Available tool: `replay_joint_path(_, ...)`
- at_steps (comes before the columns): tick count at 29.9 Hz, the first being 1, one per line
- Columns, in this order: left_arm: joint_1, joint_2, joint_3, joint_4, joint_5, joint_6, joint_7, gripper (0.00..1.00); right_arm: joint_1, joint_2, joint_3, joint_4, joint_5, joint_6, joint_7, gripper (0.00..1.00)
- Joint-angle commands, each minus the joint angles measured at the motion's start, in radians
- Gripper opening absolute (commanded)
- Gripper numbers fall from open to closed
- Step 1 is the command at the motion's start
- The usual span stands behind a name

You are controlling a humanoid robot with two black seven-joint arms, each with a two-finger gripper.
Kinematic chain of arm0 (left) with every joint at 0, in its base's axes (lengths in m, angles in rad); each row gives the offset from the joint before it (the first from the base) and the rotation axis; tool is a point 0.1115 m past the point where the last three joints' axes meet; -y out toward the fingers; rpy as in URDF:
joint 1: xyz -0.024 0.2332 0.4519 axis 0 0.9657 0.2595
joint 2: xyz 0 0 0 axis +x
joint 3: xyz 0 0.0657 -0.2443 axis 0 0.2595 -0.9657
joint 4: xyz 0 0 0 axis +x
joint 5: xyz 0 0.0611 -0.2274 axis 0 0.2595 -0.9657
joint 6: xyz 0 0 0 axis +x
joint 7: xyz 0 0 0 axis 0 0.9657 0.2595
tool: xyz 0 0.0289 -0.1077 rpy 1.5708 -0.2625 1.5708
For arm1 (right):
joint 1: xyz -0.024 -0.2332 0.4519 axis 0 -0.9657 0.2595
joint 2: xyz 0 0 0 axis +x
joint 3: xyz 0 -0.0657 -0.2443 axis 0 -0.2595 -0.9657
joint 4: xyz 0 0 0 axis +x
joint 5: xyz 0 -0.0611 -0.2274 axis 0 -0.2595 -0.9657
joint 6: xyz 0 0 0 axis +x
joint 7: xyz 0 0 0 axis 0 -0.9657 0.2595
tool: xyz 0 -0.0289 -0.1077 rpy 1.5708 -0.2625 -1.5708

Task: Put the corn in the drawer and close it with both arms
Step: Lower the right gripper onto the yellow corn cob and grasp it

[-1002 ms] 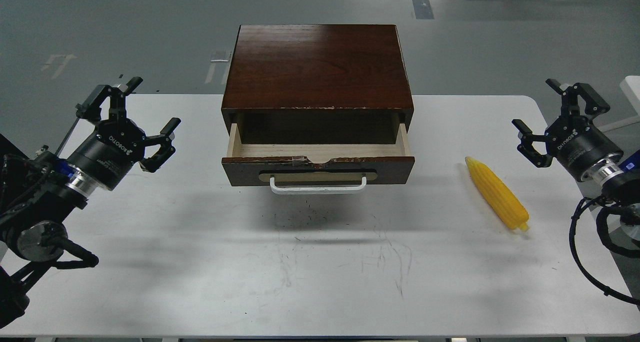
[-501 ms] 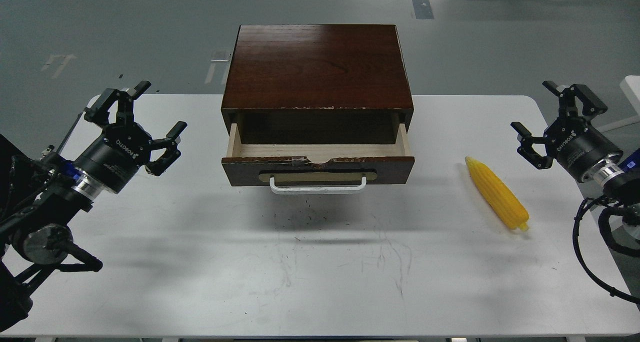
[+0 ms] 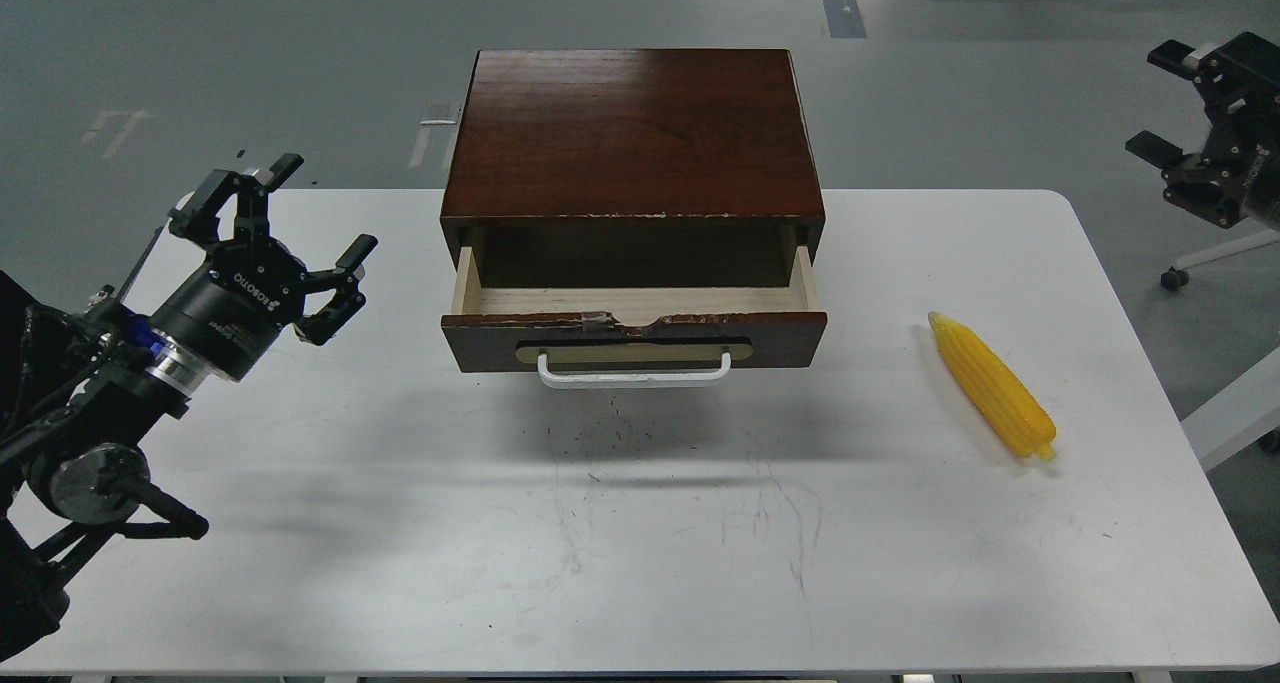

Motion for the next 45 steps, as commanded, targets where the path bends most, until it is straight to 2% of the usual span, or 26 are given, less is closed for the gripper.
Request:
replay_joint_path(1,0.000,0.000,0.000,0.000,0.011,0.000,0.000,0.99,0.011,-0.013,0.000,0.054,-0.195,0.000,0.000,0.99)
replay_joint_path(5,0.002,-0.001,0.000,-0.006,0.013,0.000,0.000,0.99,0.005,-0.008,-0.002,0.097,-0.452,0.000,0.000,0.99)
replay_joint_path(9,0.000,0.002,0.000,-0.008,0.013,0.000,0.000,0.99,-0.001,0.046,-0.018,0.100,-0.670,0.000,0.000,0.99)
replay_joint_path(14,0.002,0.002,-0.001,-0.011,0.014,0.000,0.000,0.99,0.039,0.081,-0.170,0.088,-0.855,-0.026,0.000,0.99)
replay_joint_path(21,0.003,-0.001,0.000,-0.012,0.014,0.000,0.000,0.99,0.059,0.174,-0.328,-0.016,-0.876,-0.087,0.000,0.99)
replay_joint_path(39,0.005,0.002,0.000,-0.012,0.014,0.000,0.000,0.99,0.042,0.244,-0.393,-0.075,-0.878,-0.107,0.000,0.99)
replay_joint_path(42,0.006,0.003,0.000,-0.011,0.014,0.000,0.000,0.99,0.041,0.248,-0.410,-0.084,-0.876,-0.109,0.000,0.97)
replay_joint_path(45,0.006,0.007,0.000,-0.012,0.014,0.000,0.000,0.99,0.041,0.259,-0.422,-0.086,-0.878,-0.110,0.000,0.90)
